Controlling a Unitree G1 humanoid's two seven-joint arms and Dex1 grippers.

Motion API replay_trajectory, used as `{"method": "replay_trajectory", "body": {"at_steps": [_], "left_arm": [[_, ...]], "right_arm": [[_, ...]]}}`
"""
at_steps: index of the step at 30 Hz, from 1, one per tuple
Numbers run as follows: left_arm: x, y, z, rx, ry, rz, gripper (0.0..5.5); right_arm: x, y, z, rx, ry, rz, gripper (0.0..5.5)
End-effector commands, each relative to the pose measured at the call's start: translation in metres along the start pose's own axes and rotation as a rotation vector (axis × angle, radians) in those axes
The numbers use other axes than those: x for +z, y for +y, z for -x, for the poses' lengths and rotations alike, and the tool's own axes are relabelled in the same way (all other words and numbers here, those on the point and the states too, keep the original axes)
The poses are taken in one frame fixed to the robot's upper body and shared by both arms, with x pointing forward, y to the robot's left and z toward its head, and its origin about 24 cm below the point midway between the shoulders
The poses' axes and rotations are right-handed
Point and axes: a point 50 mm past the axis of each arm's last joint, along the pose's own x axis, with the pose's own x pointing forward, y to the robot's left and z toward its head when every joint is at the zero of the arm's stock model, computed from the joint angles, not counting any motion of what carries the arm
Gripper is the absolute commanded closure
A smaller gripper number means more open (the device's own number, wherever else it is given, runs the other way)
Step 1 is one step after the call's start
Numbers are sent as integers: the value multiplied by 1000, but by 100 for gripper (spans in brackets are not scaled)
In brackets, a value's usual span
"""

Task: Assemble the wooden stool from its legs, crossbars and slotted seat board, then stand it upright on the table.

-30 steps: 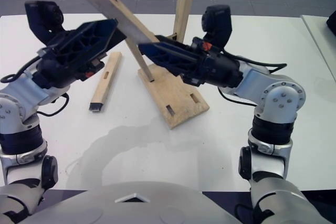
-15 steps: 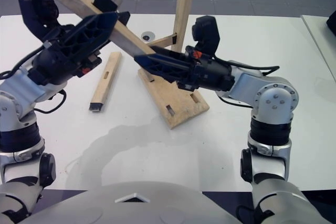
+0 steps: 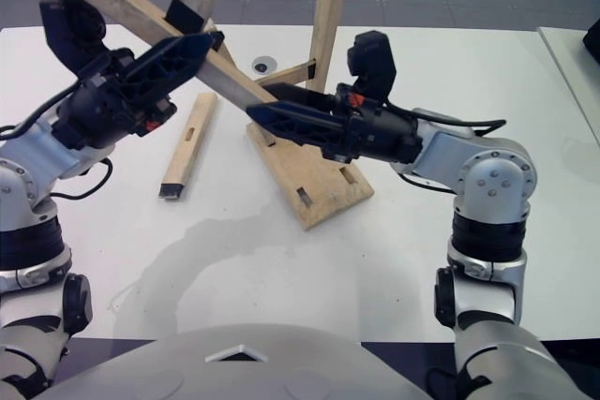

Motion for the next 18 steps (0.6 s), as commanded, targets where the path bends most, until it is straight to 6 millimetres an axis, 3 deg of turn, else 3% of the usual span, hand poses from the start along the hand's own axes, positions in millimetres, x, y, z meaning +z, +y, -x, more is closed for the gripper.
{"method": "replay_trajectory", "body": {"at_steps": [1,6,11,18], "left_arm": [[10,6,10,90,-1,-104,347],[-12,16,18,198,127,-229,347],[-51,27,21,211,201,-244,347],[-83,38,20,195,232,-234,347]], "right_arm": [[-10,-2,32,-154,133,57,180],[-19,-27,78,-453,256,154,111],[-49,-64,113,-776,349,210,25],[-81,-87,142,-987,491,259,10]]}}
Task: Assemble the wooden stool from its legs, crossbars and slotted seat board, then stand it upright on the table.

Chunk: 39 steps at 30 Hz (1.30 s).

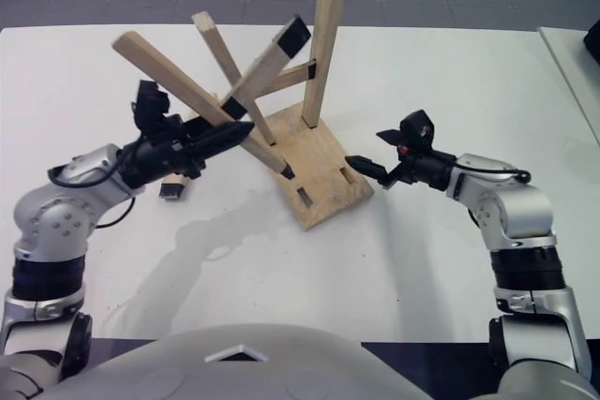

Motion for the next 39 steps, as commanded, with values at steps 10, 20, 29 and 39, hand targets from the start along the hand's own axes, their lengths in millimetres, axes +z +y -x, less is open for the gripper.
{"method": "replay_trajectory", "body": {"at_steps": [10,20,29,39], "left_arm": [[-35,8,-6,-46,161,-111,347],[-54,26,11,-15,428,-263,347],[-60,42,10,76,618,-369,347],[-102,43,34,125,772,-528,347]], "right_arm": [[-20,12,-23,0,61,77,10],[-14,20,-28,18,33,74,10],[-8,38,-31,51,-9,65,10],[-9,44,-29,36,-27,41,10]]}}
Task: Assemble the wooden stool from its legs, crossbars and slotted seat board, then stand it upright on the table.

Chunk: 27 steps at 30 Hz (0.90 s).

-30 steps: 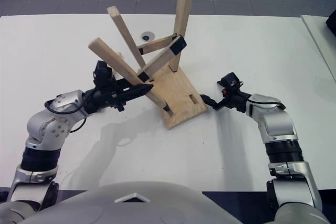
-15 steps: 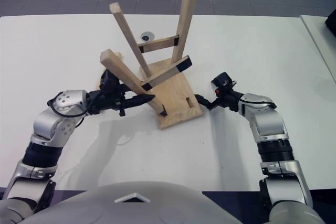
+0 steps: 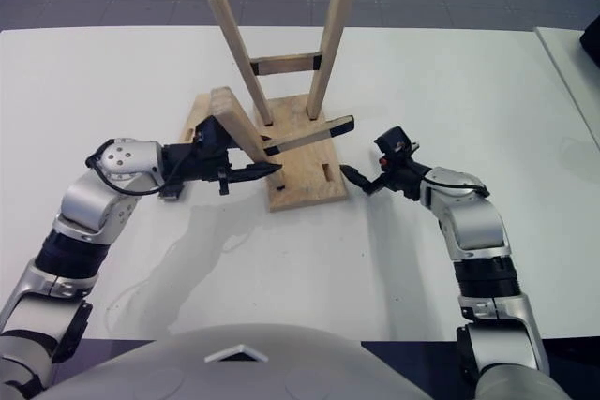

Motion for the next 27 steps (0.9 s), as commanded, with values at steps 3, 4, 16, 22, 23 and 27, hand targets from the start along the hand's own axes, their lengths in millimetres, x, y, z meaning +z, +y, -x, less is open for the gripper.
{"method": "replay_trajectory", "body": {"at_steps": [3,4,16,22,23,27], "left_arm": [[-105,-39,26,87,473,58,347],[-108,-39,26,83,475,48,347],[-81,6,14,98,379,-68,346],[-36,28,6,141,151,-83,346],[-30,30,5,144,119,-71,346],[-16,33,11,154,39,-21,260]], "right_arm": [[-2,22,-6,95,-25,-46,10],[-3,22,-6,96,-24,-50,10],[0,21,-7,92,-38,-62,10],[-1,21,-7,91,-38,-69,10],[-1,22,-7,92,-38,-71,10],[-1,23,-7,94,-37,-75,10]]}}
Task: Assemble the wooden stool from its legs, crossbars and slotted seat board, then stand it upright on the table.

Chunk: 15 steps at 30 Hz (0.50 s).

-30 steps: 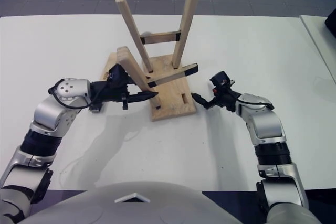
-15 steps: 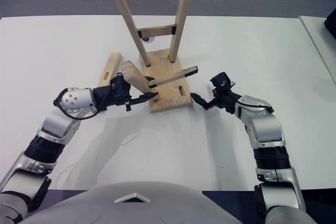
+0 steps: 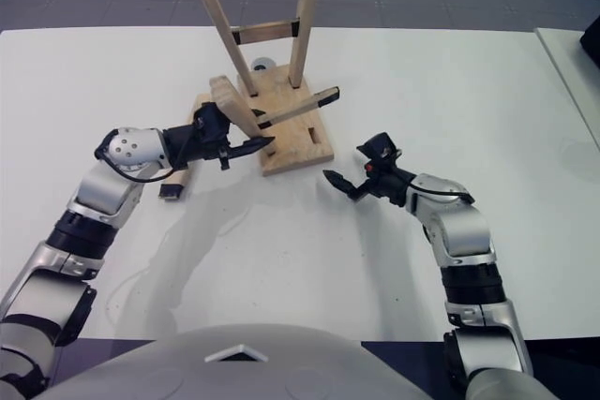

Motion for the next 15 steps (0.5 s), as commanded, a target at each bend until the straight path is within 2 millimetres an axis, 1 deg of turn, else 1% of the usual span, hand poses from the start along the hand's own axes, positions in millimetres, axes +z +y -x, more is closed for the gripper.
{"method": "replay_trajectory", "body": {"at_steps": [1,4,5,7,9,12,14,15], "left_arm": [[1,2,11,15,-18,86,249],[-1,2,25,60,-8,127,195],[-3,2,35,103,11,138,173],[-6,1,55,212,49,165,146],[-10,-1,67,328,96,171,117],[-21,-4,79,538,165,203,71],[-28,-9,83,653,195,246,38],[-33,-14,84,681,217,278,27]], "right_arm": [[1,2,0,6,0,-6,10],[1,3,0,8,-2,-9,10],[2,4,0,9,-4,-9,10],[2,5,1,6,-10,-16,10],[1,6,4,-3,-16,-28,10],[0,8,8,-19,-25,-42,10],[1,8,9,-25,-30,-47,10],[1,8,10,-28,-32,-49,10]]}}
